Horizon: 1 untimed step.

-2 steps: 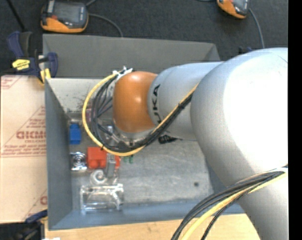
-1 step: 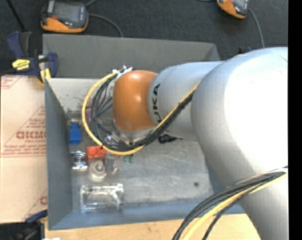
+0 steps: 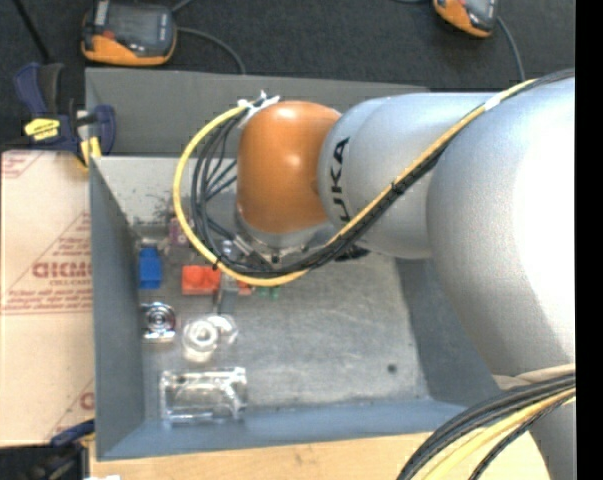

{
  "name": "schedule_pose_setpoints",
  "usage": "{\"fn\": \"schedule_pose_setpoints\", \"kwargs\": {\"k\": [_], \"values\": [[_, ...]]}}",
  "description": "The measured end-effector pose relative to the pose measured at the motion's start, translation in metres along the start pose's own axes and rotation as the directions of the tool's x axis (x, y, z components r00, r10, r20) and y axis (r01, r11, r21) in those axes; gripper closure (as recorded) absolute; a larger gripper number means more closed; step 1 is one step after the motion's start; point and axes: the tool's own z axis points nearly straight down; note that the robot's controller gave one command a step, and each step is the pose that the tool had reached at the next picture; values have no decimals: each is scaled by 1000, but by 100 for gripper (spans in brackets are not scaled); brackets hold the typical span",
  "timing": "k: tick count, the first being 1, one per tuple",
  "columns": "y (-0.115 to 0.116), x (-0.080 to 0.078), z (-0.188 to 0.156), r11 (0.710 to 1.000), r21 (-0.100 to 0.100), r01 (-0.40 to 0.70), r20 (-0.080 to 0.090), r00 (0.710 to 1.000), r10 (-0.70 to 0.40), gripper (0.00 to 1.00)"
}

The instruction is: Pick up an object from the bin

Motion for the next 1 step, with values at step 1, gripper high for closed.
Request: {"fn": "schedule_pose_setpoints", "kwargs": {"k": [1], "values": [[0,-2,-4,1000,2,-2,-5,1000,2,100]]}}
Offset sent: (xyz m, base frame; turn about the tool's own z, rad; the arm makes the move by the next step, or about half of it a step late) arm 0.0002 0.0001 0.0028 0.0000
